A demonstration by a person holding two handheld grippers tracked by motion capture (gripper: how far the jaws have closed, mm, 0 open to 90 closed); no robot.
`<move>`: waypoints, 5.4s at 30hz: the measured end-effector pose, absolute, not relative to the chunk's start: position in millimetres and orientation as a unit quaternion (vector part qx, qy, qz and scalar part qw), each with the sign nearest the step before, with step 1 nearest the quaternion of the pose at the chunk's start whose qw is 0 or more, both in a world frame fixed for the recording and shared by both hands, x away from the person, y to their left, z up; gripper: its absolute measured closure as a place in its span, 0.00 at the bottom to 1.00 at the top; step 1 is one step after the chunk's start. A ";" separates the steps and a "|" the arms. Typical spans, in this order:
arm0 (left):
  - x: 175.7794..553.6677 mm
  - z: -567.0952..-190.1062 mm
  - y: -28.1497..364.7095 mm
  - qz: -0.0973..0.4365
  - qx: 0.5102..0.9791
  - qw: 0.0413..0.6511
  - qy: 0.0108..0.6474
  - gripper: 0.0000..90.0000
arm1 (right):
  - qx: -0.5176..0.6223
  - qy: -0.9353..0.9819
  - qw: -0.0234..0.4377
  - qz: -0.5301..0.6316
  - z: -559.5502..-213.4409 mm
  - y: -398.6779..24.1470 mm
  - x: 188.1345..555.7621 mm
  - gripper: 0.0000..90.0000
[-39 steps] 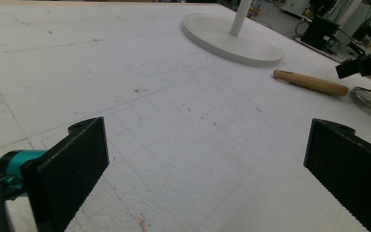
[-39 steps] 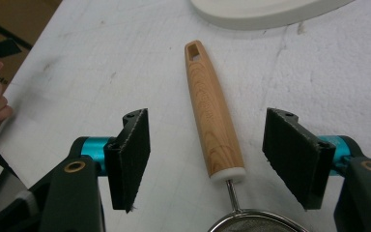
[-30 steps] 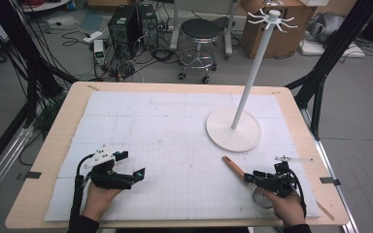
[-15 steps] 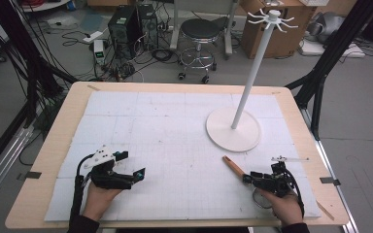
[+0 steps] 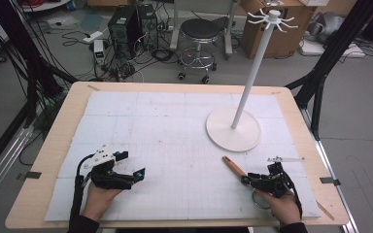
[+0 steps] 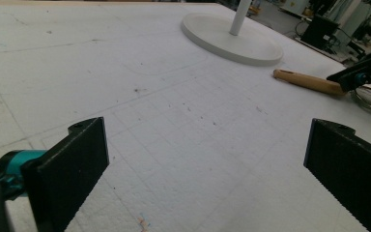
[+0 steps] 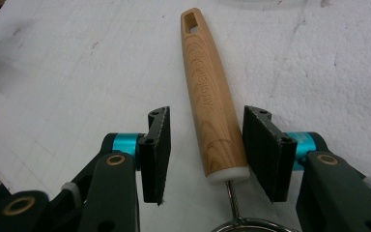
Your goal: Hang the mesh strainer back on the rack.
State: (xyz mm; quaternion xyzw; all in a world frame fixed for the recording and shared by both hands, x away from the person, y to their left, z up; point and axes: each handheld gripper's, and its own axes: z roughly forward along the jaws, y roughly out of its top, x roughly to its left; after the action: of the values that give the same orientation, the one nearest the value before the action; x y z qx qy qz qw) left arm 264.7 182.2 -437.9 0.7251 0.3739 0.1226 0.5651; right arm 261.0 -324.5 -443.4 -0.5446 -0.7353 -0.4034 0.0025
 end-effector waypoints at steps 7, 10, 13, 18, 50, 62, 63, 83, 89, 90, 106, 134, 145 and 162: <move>264.9 -438.1 182.1 0.123 0.726 0.564 0.374 0.03 | -0.542 -0.743 -0.006 -0.393 -444.2 -323.0 260.0 0.62; 265.0 -438.3 181.8 0.123 0.725 0.564 0.375 0.03 | -0.541 -0.745 -0.010 -0.391 -444.0 -321.7 259.7 0.62; 265.3 -438.7 181.4 0.119 0.727 0.563 0.374 0.03 | -0.536 -0.751 -0.020 -0.387 -443.8 -320.4 259.6 0.63; 265.1 -438.6 181.3 0.120 0.727 0.564 0.374 0.03 | -0.532 -0.758 -0.026 -0.377 -442.9 -318.2 258.6 0.64; 264.5 -439.0 178.9 0.119 0.730 0.562 0.370 0.03 | -0.458 -0.842 -0.097 -0.269 -433.2 -293.5 261.8 0.70; 264.5 -439.3 178.1 0.118 0.730 0.562 0.371 0.03 | -0.455 -0.851 -0.080 -0.251 -430.4 -291.5 268.6 0.70; 264.5 -439.3 178.0 0.118 0.731 0.561 0.370 0.03 | -0.456 -0.850 -0.080 -0.250 -430.3 -291.4 268.6 0.70; 263.7 -439.8 175.4 0.118 0.734 0.558 0.367 0.03 | -0.460 -0.870 -0.075 -0.157 -422.2 -270.0 281.5 0.71; 264.2 -440.5 174.5 0.118 0.736 0.557 0.367 0.03 | -0.455 -0.880 -0.067 -0.121 -419.3 -262.5 288.0 0.73; 264.2 -440.4 174.5 0.118 0.735 0.557 0.367 0.03 | -0.455 -0.881 -0.062 -0.117 -418.9 -262.2 289.4 0.73; 264.2 -439.4 176.8 0.118 0.733 0.560 0.369 0.03 | -0.441 -0.871 -0.068 -0.208 -422.9 -283.6 278.8 0.77; 264.0 -438.8 177.7 0.119 0.731 0.562 0.370 0.03 | -0.487 -0.766 -0.066 -0.414 -388.7 -323.3 273.0 0.76; 263.9 -438.5 178.7 0.119 0.729 0.563 0.370 0.03 | -0.480 -0.705 -0.094 -0.513 -372.2 -329.5 272.5 0.76; 264.1 -438.3 181.4 0.118 0.724 0.566 0.376 0.03 | -0.482 -0.663 -0.096 -0.565 -359.2 -330.2 274.3 0.76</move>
State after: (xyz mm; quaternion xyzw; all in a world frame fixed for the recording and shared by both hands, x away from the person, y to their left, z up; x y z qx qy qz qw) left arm 264.1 181.4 -438.3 0.7236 0.3763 0.1181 0.5664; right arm 274.3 -330.2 -359.2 -0.4816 -0.6626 -0.5655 -0.0961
